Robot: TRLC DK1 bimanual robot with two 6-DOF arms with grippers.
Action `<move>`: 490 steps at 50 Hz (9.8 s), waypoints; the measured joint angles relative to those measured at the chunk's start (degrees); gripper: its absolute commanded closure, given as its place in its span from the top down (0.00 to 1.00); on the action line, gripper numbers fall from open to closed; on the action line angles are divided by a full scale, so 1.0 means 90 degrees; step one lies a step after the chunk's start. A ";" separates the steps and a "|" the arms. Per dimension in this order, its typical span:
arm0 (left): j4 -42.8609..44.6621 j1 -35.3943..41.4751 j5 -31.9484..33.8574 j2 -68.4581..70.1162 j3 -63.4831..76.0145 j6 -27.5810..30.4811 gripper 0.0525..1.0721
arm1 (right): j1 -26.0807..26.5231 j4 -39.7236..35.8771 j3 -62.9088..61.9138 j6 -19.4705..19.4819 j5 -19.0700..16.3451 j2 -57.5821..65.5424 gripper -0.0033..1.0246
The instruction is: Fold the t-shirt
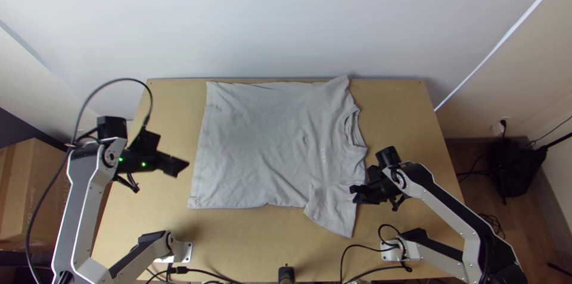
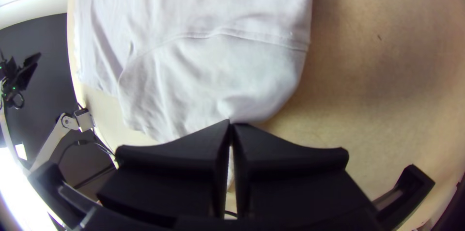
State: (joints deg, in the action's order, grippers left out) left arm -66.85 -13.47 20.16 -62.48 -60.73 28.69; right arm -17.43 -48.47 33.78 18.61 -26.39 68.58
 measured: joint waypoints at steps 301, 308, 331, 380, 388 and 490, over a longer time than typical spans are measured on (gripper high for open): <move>0.6880 0.0406 -0.0172 -0.5425 -0.1763 -0.4155 0.02 | 0.1156 0.6037 0.4697 0.0738 0.1644 0.4789 0.02; 0.6407 0.0476 -0.0204 -0.6064 -0.2620 -0.4180 0.02 | 0.1180 0.5537 0.5600 0.0738 0.1644 0.5450 0.02; 0.4405 0.0675 -0.0556 -0.7380 -0.5455 -0.4391 0.02 | 0.1365 0.3237 0.8323 0.0916 0.1593 0.6870 0.02; 0.4898 0.0556 -0.0362 -0.4862 -0.2067 -0.4471 0.02 | 0.1409 0.2120 0.6086 0.0957 0.1430 0.4643 0.02; 0.4979 0.0556 -0.0362 -0.4614 -0.1615 -0.4471 0.02 | 0.1404 0.2353 0.5377 0.0957 0.1430 0.4221 0.02; 0.3905 0.0427 0.0000 -0.0306 0.0304 -0.4056 0.89 | -0.0595 -0.2397 0.0704 0.2103 0.0661 -0.2004 0.90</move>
State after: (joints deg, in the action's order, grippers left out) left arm -31.70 -9.63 20.16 -65.23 -58.00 -7.81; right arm -22.79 -70.04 40.12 37.54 -20.45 50.54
